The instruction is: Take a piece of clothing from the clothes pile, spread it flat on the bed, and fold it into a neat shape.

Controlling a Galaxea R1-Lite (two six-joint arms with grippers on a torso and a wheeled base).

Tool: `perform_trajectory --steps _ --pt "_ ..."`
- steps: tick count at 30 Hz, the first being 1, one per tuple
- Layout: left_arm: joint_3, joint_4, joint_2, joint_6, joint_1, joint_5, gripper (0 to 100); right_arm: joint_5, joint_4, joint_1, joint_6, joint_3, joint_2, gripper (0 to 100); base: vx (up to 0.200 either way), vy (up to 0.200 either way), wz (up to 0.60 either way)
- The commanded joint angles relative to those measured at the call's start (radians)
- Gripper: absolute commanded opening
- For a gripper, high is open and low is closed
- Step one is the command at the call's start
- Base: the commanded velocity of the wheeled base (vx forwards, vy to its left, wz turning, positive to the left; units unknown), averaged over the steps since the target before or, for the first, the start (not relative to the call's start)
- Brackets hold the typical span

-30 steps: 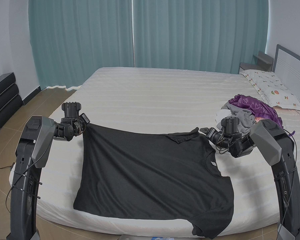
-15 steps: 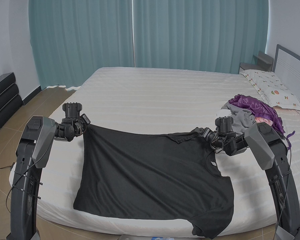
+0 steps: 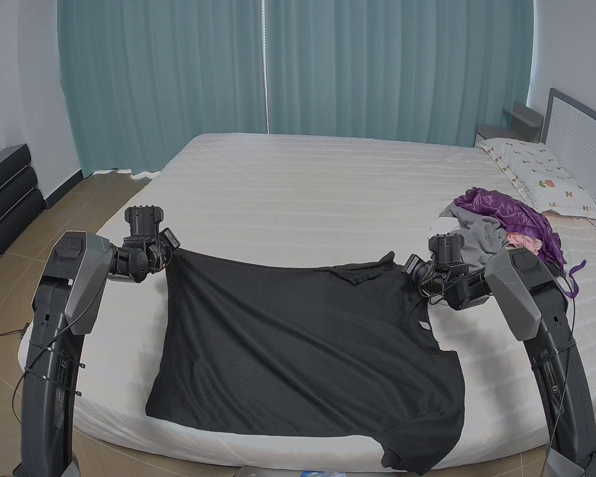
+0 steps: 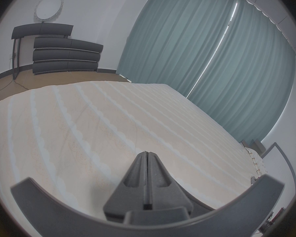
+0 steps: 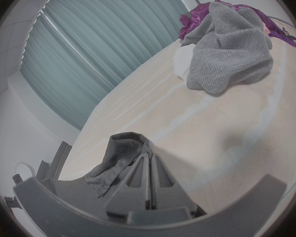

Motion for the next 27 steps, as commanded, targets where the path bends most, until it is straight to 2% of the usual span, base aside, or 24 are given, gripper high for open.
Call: perform_trajectory --steps 1,8,15,27 --pt "0.0 0.001 0.003 -0.001 -0.001 0.0 0 0.001 -0.004 -0.012 0.002 -0.003 -0.01 0 0.0 0.0 0.0" --pt "-0.005 -0.001 0.011 -0.001 -0.002 0.0 0 -0.002 -0.02 -0.037 0.005 -0.015 -0.033 0 0.0 0.0 0.0" --pt "-0.007 -0.017 0.016 -0.002 -0.016 -0.001 0 -0.07 -0.02 -0.064 0.005 -0.107 -0.025 0 0.0 0.0 0.0" --pt "-0.007 -0.047 0.034 -0.002 -0.027 -0.004 0 -0.096 -0.071 -0.075 -0.003 -0.107 -0.028 0 0.0 0.0 0.0"
